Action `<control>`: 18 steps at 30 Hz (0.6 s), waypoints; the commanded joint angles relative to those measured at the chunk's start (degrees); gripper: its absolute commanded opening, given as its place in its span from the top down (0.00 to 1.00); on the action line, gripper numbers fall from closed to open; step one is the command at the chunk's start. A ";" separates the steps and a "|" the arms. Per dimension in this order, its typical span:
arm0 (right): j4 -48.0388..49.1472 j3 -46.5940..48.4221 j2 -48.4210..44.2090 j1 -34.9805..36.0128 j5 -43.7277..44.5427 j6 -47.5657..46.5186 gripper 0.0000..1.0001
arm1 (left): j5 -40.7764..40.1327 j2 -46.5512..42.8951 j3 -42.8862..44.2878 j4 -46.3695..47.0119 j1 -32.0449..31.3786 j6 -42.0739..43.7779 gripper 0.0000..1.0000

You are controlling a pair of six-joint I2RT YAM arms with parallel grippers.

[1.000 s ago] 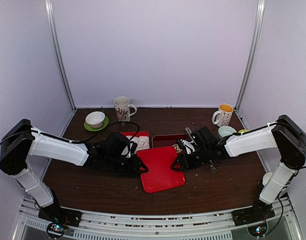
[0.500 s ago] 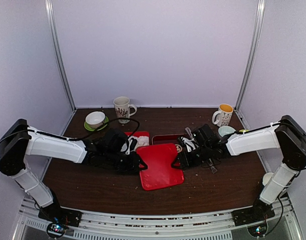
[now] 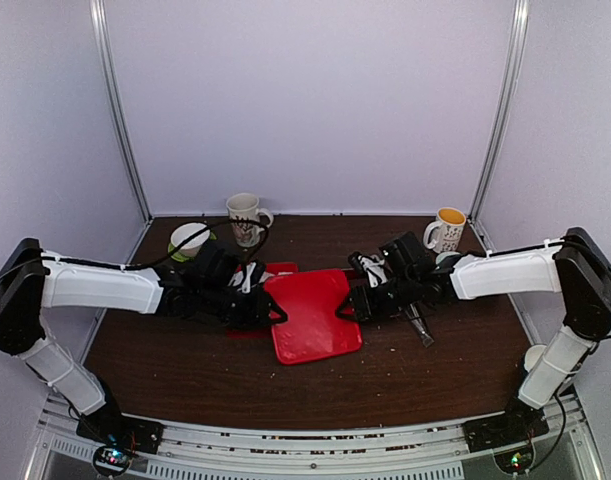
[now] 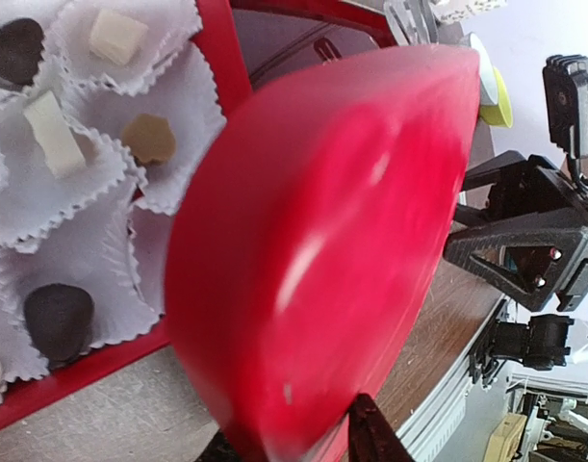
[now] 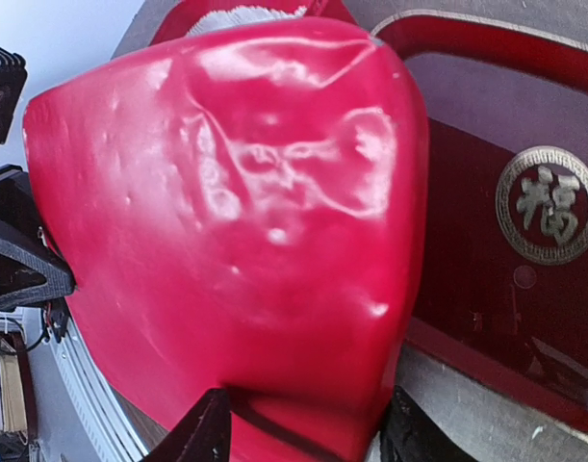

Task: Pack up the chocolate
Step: Pick up the box lid from the center of the board, then place the box lid on the packing box.

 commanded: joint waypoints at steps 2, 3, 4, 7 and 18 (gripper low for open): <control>4.05 6.30 2.58 1.35 -5.64 -0.02 0.46 | 0.86 -1.09 2.61 1.58 2.82 3.51 0.69; 3.94 7.57 3.28 1.31 -5.73 0.00 0.46 | 1.17 -1.07 2.89 1.10 3.72 4.06 0.69; 3.81 8.65 3.98 1.32 -5.81 -0.01 0.46 | 1.44 -0.95 3.24 0.34 4.46 4.80 0.69; 3.63 12.06 6.87 1.31 -6.07 0.23 0.46 | 2.56 -0.24 4.83 -2.28 6.93 7.09 0.69; 5.15 23.21 17.47 1.72 -7.71 2.79 0.46 | 8.11 5.08 9.40 -8.51 16.78 14.58 0.69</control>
